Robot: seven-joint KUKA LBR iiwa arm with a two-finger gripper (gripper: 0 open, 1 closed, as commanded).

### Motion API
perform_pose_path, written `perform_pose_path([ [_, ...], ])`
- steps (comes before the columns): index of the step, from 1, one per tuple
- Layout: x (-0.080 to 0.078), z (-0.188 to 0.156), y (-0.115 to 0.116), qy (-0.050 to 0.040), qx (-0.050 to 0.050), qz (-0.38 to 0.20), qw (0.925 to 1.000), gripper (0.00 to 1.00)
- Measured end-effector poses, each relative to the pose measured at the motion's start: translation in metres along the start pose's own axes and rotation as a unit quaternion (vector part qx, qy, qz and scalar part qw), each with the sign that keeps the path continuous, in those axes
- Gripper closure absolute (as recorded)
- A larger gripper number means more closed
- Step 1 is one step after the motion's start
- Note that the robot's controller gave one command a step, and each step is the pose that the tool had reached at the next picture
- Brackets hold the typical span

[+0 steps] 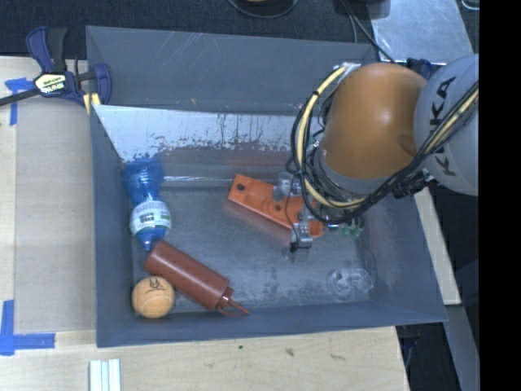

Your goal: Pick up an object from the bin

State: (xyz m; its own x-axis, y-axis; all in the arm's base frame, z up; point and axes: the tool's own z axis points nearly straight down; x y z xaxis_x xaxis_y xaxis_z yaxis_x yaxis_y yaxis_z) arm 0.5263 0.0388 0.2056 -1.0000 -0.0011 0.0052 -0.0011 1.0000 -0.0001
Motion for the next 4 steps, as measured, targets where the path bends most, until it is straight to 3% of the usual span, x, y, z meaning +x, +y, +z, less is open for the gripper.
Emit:
perform_pose_path([
  [1, -0.002, -0.005, 0.000, -0.0043, 0.000, 0.001, 1.0000, 0.00],
  [2, -0.044, 0.061, -0.004, -0.0046, 0.000, -0.047, 0.9989, 0.00],
  [3, -0.049, 0.095, -0.020, -0.0048, 0.000, -0.005, 1.0000, 0.00],
  [4, -0.072, 0.133, -0.032, -0.0091, 0.000, 0.014, 0.9999, 1.00],
])
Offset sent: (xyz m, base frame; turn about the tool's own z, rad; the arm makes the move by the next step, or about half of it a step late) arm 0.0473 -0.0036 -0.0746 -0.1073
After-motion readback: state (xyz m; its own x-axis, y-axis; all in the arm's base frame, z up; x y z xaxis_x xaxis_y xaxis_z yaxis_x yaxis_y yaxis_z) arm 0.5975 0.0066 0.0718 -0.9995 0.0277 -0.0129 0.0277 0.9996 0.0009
